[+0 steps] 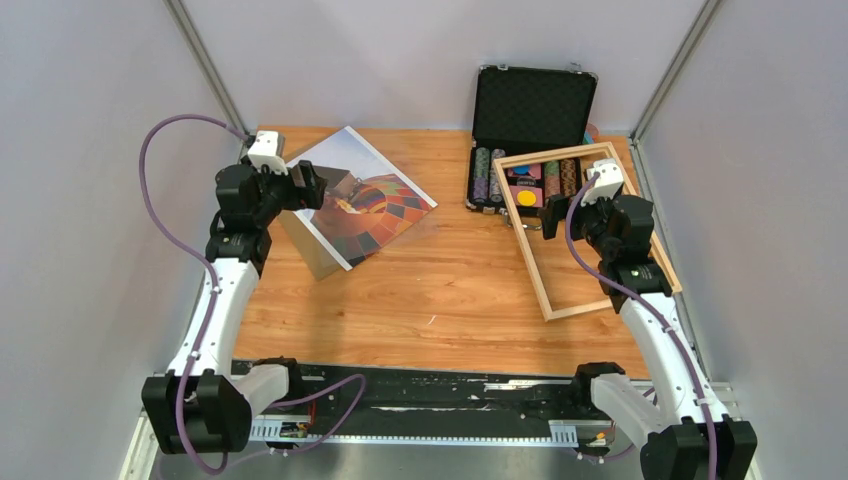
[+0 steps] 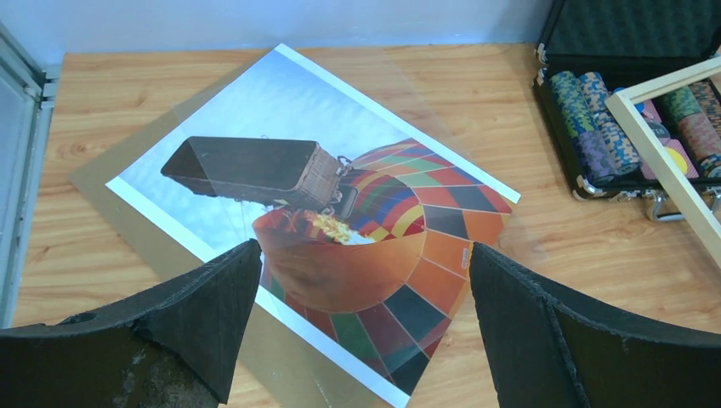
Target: Put the photo into the frame
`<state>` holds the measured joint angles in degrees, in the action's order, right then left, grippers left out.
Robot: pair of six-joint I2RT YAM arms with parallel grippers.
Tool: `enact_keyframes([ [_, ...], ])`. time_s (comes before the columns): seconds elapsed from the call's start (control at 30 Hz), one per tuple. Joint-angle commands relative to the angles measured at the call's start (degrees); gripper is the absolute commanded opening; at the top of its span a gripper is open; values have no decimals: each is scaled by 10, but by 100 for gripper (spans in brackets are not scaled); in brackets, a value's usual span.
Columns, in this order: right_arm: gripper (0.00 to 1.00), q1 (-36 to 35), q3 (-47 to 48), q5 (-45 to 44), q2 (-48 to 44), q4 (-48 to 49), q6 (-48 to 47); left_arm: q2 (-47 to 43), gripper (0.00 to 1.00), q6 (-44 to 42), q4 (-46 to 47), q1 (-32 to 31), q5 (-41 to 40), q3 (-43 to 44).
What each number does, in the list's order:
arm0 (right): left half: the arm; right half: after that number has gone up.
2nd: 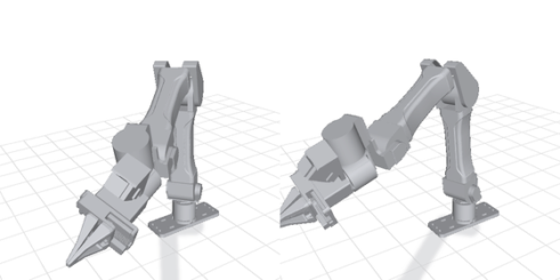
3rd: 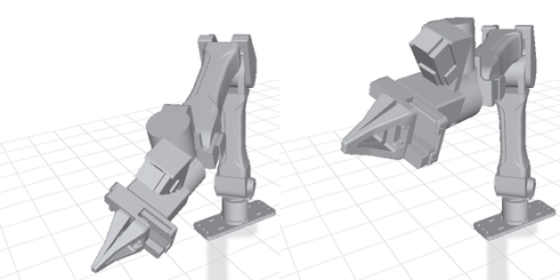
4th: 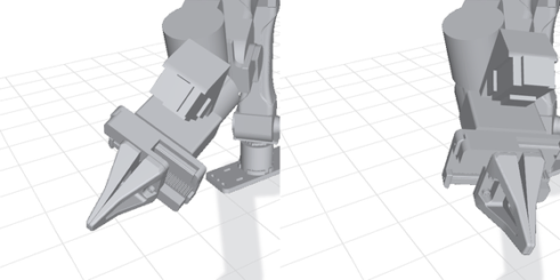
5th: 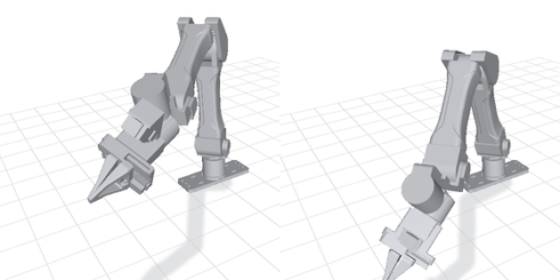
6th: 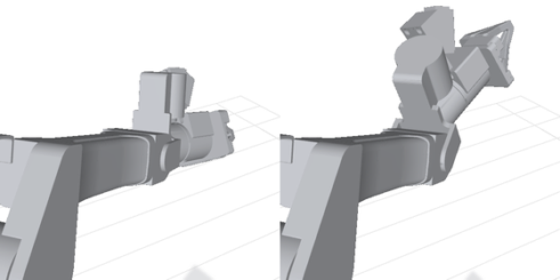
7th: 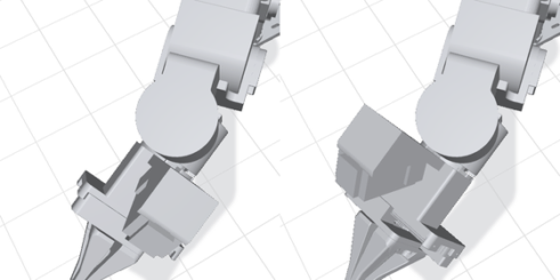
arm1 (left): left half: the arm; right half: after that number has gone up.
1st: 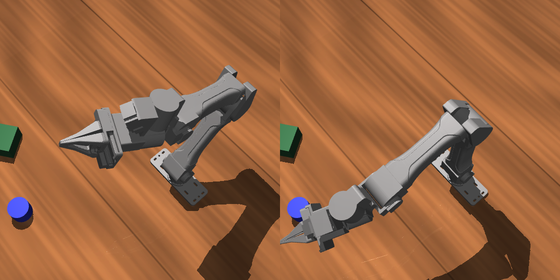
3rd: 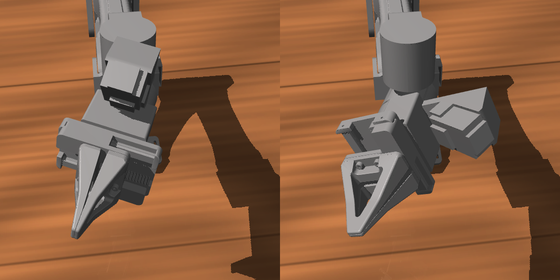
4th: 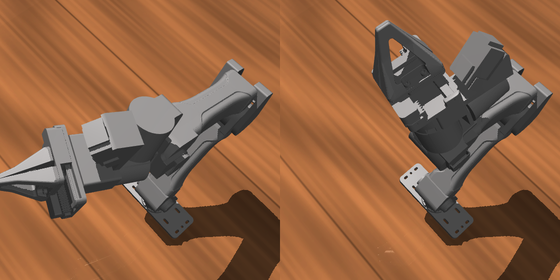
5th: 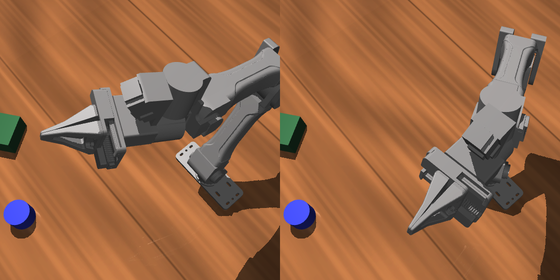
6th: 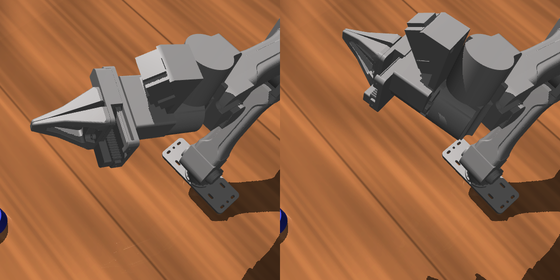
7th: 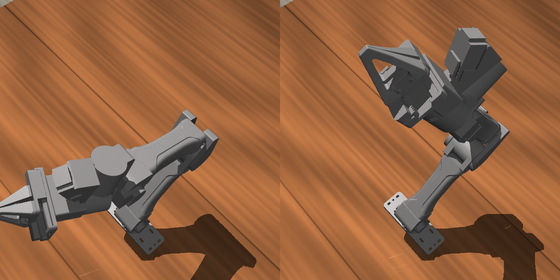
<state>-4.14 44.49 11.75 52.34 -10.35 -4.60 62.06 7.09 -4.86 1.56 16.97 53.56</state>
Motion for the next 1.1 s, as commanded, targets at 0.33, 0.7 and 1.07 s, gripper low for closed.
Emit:
enact_keyframes([
  [0.33, 100, 1, 1, 1, -12, 31, -9, -14, 100, -13, 17, -3, -19, 3],
  [0.7, 100, 2, -3, 50, -16, 15, -37, -3, 100, -5, -2, -2, -24, 14],
  [1.07, 93, 1, 19, 30, 92, -66, -78, -5, 100, -4, -12, -2, -19, 21],
])
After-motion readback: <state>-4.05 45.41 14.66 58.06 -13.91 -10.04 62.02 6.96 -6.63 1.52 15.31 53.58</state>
